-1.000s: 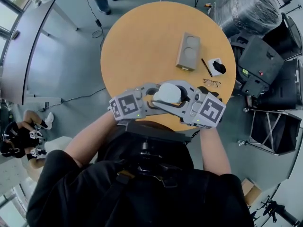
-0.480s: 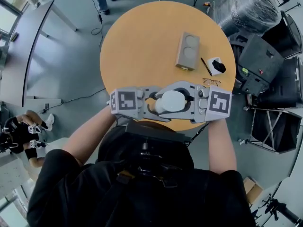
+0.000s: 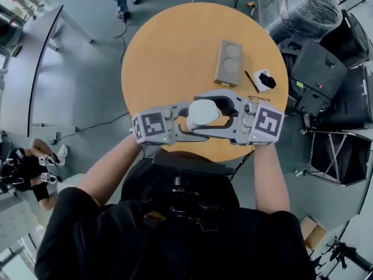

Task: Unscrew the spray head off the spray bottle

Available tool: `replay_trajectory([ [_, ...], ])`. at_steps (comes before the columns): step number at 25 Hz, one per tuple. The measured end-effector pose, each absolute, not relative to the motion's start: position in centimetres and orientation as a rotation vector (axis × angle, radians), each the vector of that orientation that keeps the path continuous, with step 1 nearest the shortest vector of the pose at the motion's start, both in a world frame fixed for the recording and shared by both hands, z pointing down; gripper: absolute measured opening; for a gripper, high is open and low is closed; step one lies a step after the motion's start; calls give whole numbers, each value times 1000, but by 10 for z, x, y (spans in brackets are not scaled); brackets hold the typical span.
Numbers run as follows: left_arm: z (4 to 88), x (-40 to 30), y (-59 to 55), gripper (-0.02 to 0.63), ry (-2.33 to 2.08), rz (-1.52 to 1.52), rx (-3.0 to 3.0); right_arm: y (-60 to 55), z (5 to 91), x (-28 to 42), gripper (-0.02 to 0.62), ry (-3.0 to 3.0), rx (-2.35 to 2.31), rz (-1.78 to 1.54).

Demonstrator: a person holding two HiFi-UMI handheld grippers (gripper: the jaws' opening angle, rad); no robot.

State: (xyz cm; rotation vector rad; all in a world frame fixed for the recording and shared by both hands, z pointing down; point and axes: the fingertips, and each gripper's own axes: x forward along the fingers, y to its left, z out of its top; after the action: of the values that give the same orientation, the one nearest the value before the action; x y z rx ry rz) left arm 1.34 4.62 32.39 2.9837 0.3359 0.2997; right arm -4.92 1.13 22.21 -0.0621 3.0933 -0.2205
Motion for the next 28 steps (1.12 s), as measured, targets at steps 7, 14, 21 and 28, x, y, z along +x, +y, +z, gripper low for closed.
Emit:
replay_trajectory([
  [7, 322, 3, -28, 299, -260, 289, 2987, -38, 232, -18, 296, 3049, -657, -187],
  [14, 325, -1, -61, 300, -573, 303, 2931, -64, 239, -25, 287, 2961, -1000, -313],
  [21, 328, 4, -68, 299, -683, 364, 2937, -63, 249, -36, 287, 2991, -1080, -335],
  [28, 320, 14, -47, 298, -518, 343, 3005, -52, 243, -47, 236, 3041, -974, -220],
])
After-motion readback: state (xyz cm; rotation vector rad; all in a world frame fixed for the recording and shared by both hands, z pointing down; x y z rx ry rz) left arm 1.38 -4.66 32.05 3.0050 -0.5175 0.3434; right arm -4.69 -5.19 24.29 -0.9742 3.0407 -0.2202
